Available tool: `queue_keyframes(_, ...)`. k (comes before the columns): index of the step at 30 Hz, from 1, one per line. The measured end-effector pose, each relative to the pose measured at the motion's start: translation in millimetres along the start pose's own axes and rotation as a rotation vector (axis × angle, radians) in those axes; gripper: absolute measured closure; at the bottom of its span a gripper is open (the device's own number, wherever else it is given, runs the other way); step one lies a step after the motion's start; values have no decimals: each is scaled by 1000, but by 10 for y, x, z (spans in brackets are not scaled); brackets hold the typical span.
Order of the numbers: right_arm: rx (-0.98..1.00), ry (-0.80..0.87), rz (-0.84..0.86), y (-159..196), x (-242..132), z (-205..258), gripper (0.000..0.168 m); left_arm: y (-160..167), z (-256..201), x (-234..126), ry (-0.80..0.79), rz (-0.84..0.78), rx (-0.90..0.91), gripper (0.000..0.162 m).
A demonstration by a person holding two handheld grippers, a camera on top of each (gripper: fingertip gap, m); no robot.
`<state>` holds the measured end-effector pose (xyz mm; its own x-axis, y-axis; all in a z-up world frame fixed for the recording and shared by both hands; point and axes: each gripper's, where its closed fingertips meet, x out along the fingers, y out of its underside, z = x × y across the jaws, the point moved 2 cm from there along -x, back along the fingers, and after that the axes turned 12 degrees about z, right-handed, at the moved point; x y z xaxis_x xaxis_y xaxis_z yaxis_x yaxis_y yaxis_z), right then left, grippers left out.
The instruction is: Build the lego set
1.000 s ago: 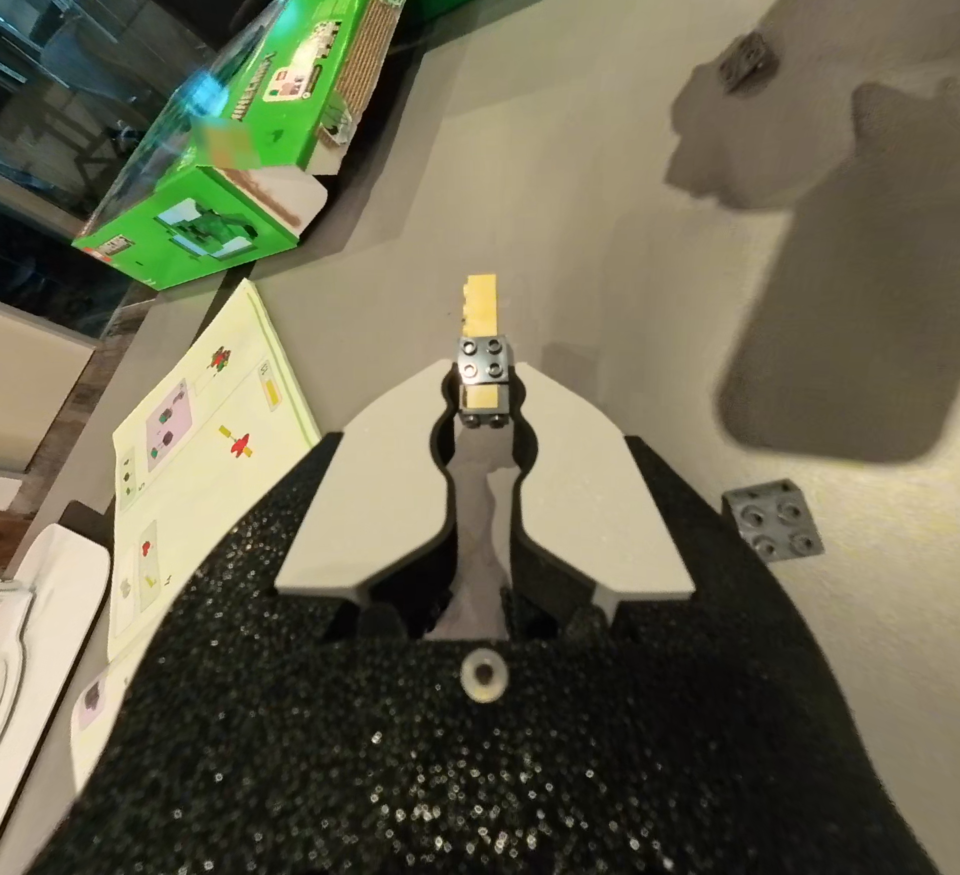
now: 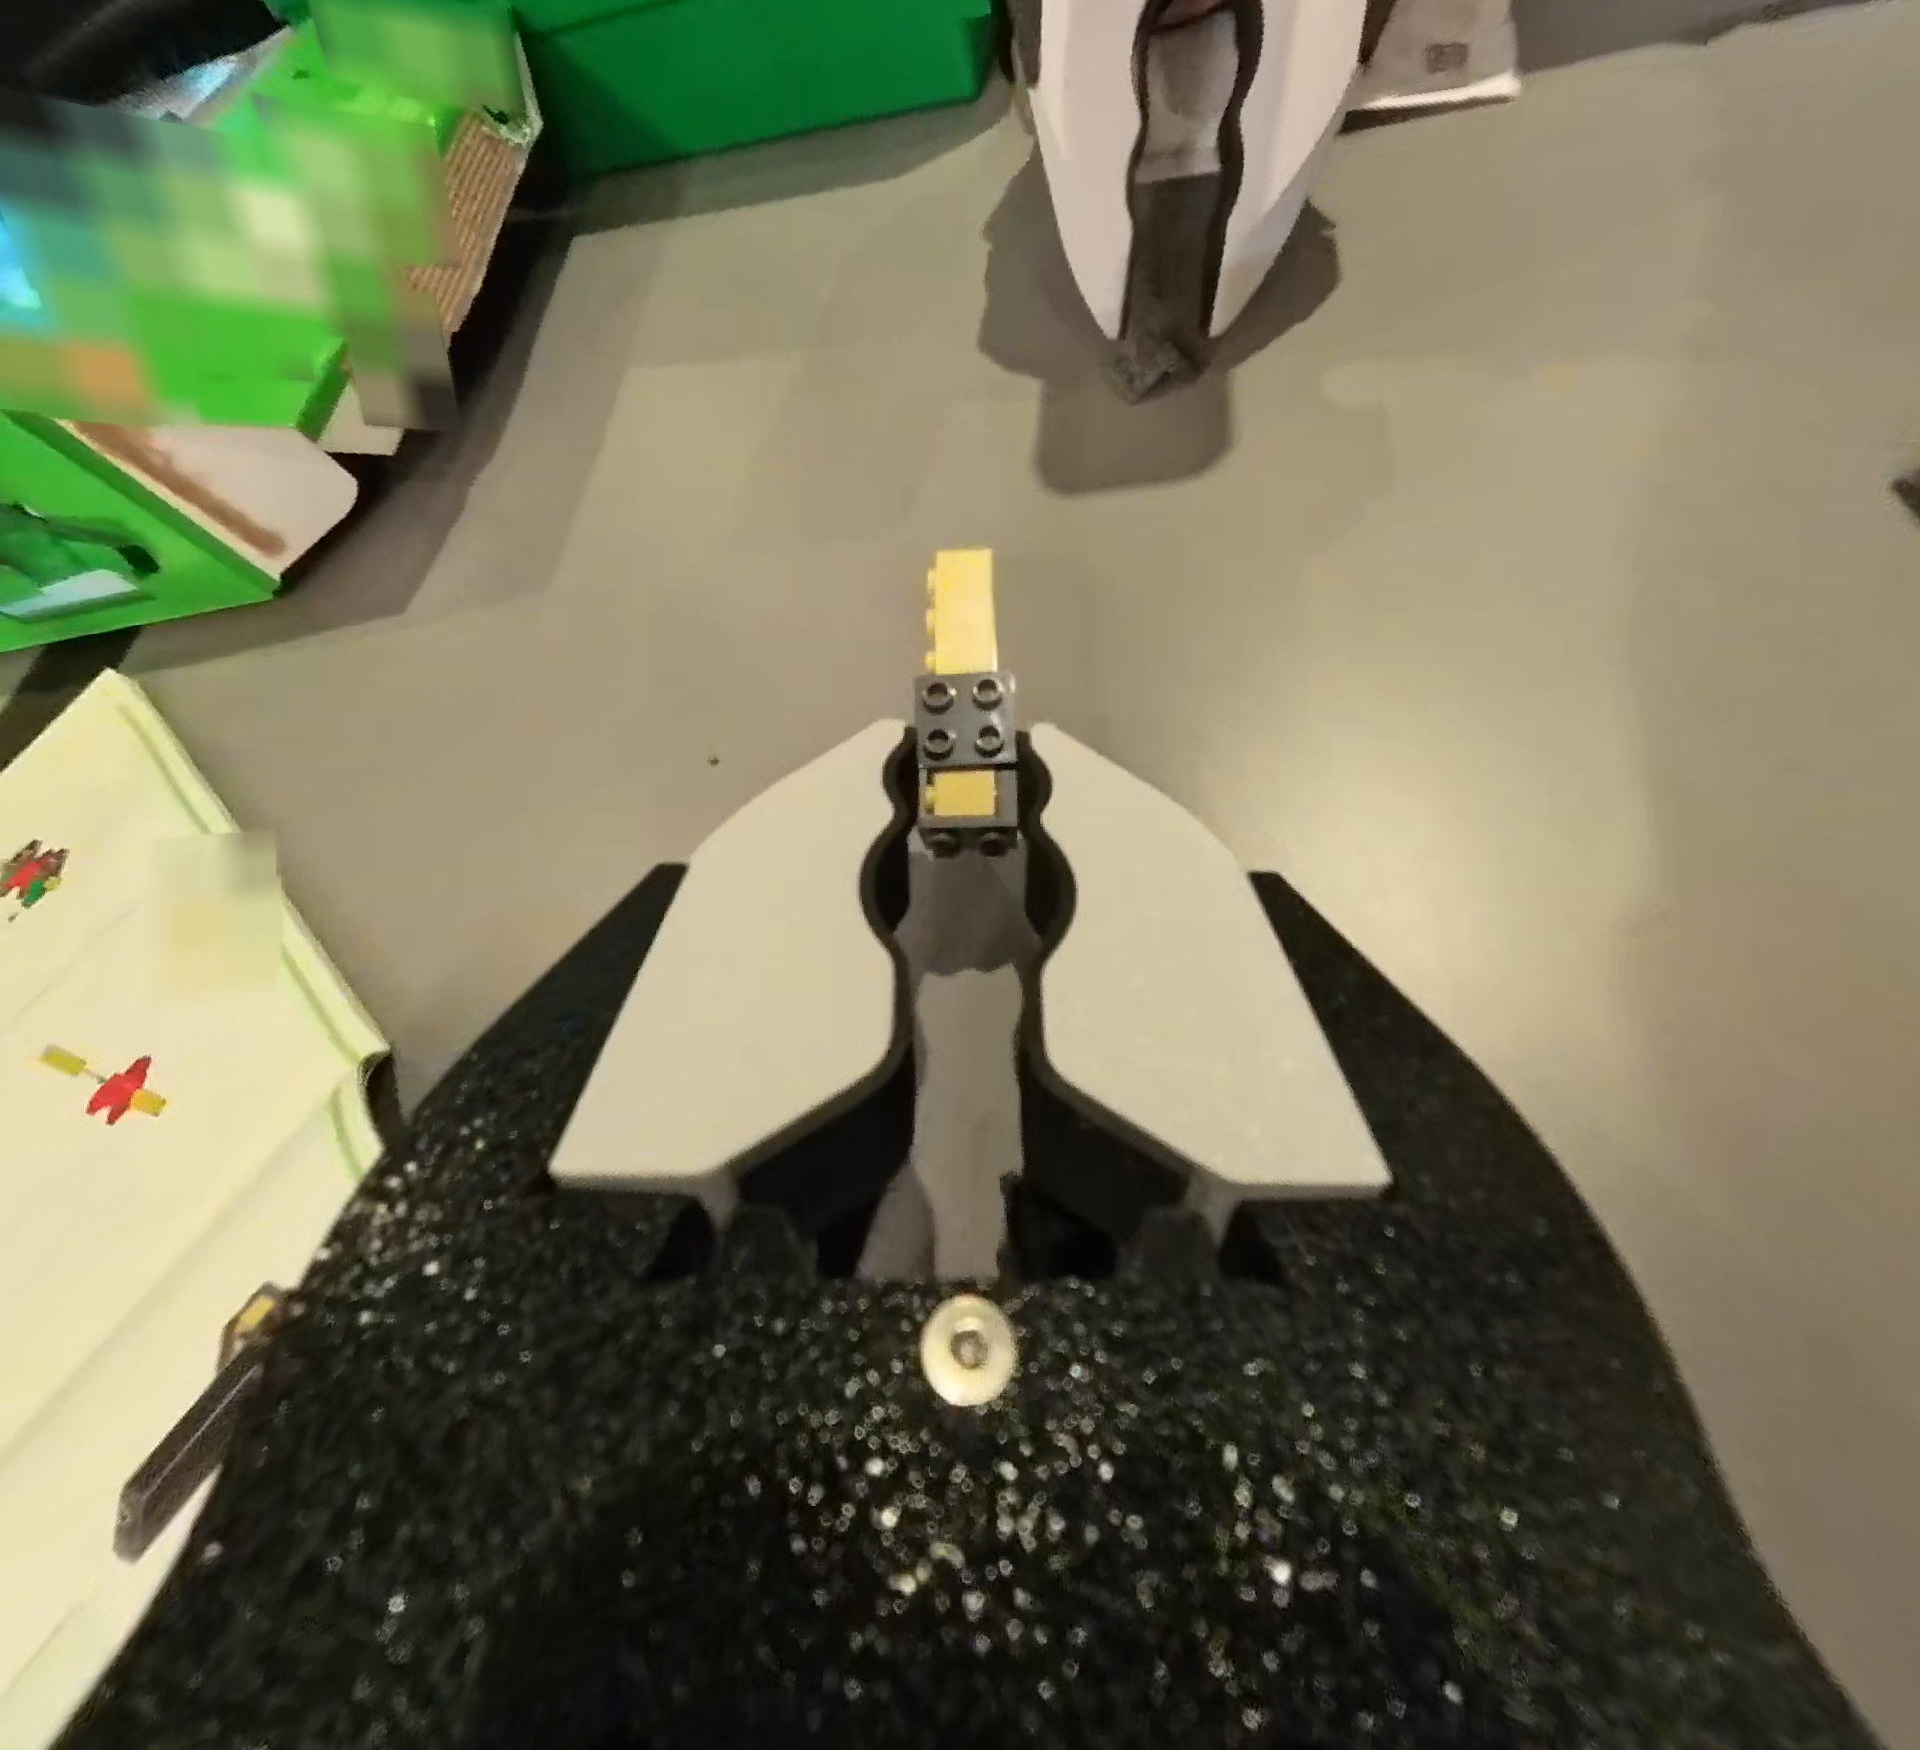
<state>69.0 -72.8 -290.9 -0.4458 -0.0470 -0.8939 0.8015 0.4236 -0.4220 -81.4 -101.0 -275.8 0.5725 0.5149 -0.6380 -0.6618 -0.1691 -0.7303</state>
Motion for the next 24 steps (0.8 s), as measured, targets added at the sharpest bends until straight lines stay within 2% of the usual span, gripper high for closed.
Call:
queue_keyframes(8,-79,-73,-54,-7,48,-10,152,45,-75,53,5,54,66,145)
queue_keyframes(14,-121,-19,-92,-17,56,-51,155,55,-81,65,13,65,65,145)
queue_keyframes(21,-84,-48,-41,-2,15,31,155,65,-83,76,8,76,71,145)
queue_keyframes(24,-48,-1,-5,30,-32,16,154,66,-84,76,7,77,74,145)
